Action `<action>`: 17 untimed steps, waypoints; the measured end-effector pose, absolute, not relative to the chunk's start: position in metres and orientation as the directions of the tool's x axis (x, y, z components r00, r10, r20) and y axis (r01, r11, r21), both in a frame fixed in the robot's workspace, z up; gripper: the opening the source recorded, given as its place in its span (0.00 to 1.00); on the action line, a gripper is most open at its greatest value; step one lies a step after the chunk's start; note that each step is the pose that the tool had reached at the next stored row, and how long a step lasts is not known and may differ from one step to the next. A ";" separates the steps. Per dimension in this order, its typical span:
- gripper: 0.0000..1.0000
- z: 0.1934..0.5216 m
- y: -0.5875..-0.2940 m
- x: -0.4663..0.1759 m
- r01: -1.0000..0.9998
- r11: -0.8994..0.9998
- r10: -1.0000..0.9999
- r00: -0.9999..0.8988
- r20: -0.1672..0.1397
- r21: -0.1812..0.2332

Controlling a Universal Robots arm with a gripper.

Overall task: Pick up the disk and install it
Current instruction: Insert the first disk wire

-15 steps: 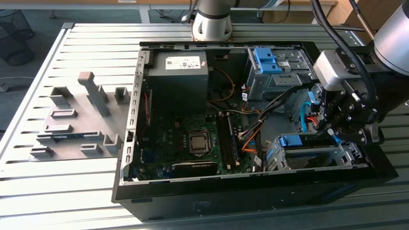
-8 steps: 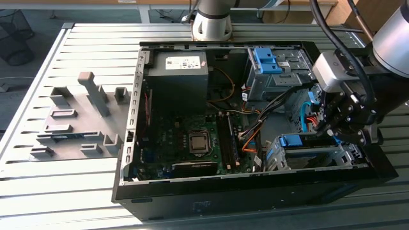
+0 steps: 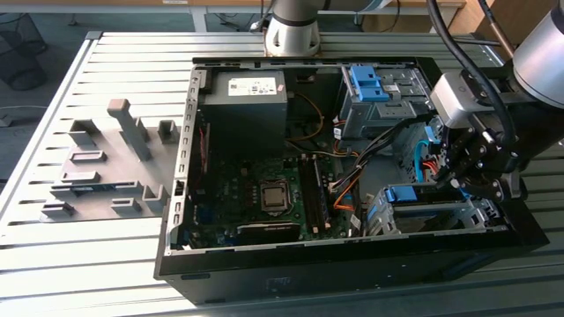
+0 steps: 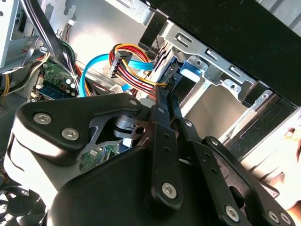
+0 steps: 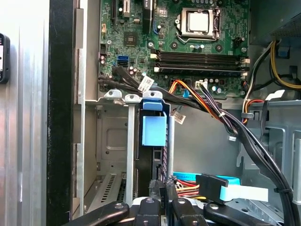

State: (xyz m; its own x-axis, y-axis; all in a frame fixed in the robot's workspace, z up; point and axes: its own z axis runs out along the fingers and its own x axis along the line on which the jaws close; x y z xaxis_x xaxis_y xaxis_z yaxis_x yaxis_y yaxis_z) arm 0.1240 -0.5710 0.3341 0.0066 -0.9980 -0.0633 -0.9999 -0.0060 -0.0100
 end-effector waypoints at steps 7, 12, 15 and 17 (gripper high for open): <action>0.16 0.335 -0.571 0.124 -1.000 0.000 -0.998 0.000 -0.063 -0.010; 0.16 0.335 -0.571 0.124 -1.000 0.019 -0.998 -0.018 -0.063 -0.010; 0.16 0.334 -0.571 0.124 -1.000 0.019 -0.998 -0.018 -0.063 -0.010; 0.16 0.333 -0.571 0.124 -1.000 0.019 -0.998 -0.018 -0.063 -0.010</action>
State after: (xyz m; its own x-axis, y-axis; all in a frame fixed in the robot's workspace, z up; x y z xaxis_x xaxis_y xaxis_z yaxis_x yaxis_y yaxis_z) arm 0.1240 -0.5710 0.3335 -0.0185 -0.9978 -0.0635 -0.9998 0.0192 -0.0103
